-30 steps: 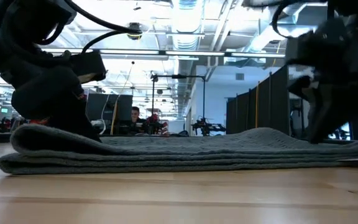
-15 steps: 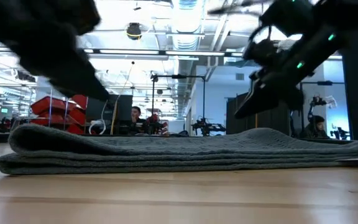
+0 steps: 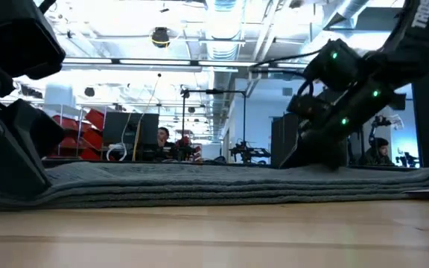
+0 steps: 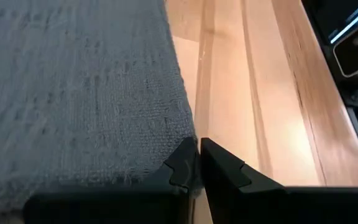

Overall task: Roll towel
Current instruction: Fold the gray towel

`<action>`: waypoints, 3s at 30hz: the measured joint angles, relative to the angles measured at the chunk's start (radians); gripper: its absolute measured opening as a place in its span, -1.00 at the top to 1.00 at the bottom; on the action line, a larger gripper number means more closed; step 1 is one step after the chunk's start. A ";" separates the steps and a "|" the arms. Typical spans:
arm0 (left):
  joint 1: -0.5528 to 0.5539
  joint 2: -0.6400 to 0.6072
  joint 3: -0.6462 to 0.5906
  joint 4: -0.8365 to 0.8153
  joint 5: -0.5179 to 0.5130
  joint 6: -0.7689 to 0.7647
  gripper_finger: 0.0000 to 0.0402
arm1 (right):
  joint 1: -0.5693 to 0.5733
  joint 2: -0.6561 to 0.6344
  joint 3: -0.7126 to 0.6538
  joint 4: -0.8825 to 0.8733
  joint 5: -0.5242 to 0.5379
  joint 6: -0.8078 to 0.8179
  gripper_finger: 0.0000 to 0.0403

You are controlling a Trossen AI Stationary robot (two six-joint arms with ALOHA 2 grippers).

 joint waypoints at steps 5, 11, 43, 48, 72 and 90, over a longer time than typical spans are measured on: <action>-0.020 -0.001 -0.001 -0.006 -0.004 -0.043 0.93 | -0.006 0.056 -0.005 0.053 0.030 -0.031 1.00; -0.069 0.001 -0.003 0.004 -0.015 -0.110 0.93 | -0.040 -0.046 -0.107 0.157 0.070 -0.067 1.00; -0.027 -0.089 0.121 -0.357 -0.167 -0.044 0.93 | 0.109 0.055 -0.206 0.697 0.011 -0.050 1.00; 0.001 -0.087 0.109 -0.530 -0.145 -0.221 0.93 | 0.202 0.011 -0.205 0.694 0.010 -0.051 1.00; 0.029 -0.086 0.118 -0.488 -0.015 -0.372 0.93 | 0.392 0.299 0.026 0.502 -0.258 0.114 1.00; 0.038 -0.112 0.278 -0.501 0.020 0.040 0.93 | 0.157 -0.106 0.021 0.106 -0.246 -0.173 1.00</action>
